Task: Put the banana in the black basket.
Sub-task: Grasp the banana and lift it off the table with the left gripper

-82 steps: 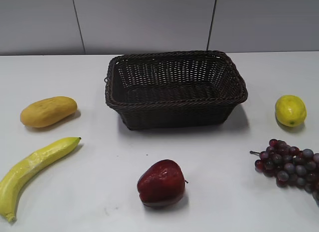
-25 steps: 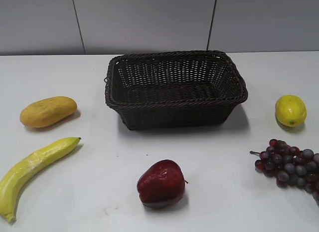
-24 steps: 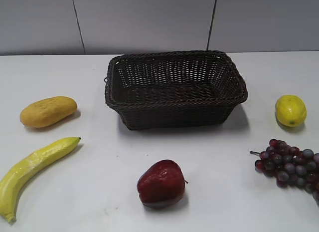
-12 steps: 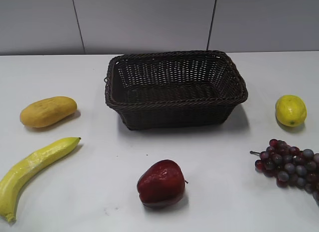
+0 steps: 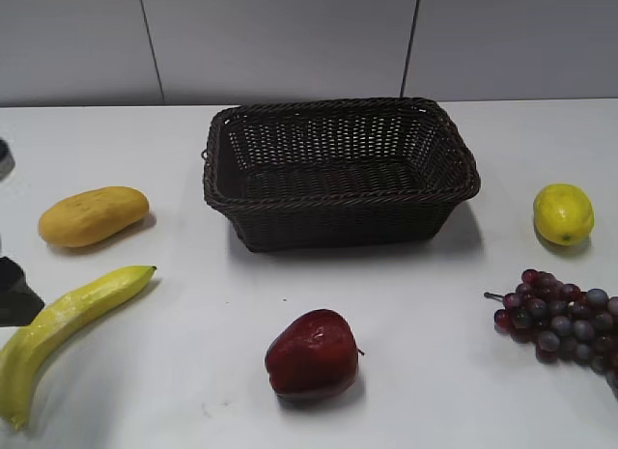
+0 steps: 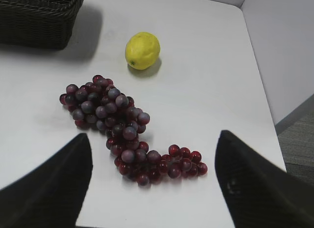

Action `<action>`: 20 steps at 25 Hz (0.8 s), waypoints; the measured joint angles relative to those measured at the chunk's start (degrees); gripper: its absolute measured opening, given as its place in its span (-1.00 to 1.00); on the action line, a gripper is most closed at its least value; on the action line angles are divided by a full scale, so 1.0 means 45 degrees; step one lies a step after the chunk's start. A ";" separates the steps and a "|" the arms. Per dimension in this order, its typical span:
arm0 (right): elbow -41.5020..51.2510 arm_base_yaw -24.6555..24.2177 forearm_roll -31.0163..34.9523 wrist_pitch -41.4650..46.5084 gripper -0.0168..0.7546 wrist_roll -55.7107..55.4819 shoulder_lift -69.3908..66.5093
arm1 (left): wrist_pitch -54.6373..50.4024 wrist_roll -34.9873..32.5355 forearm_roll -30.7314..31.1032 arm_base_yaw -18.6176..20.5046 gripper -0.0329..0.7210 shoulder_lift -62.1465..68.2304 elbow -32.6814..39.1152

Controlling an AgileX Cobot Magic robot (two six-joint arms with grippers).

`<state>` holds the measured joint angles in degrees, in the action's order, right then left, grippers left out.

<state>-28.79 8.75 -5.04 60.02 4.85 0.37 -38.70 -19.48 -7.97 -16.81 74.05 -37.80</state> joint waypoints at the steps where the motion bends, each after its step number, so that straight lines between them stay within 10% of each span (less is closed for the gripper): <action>1: 0.0000 0.0000 0.0000 0.0000 0.58 0.0000 0.0000 | 0.0028 -0.0042 0.0098 0.0000 0.65 0.0523 -0.0171; 20: 0.0000 0.0000 0.0000 0.0000 0.58 0.0000 0.0000 | 0.1269 -0.0100 0.0649 0.0000 0.65 0.5060 -0.1203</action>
<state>-28.79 8.75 -5.04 60.02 4.85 0.37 -32.99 -19.93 -5.05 -16.81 96.82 -43.21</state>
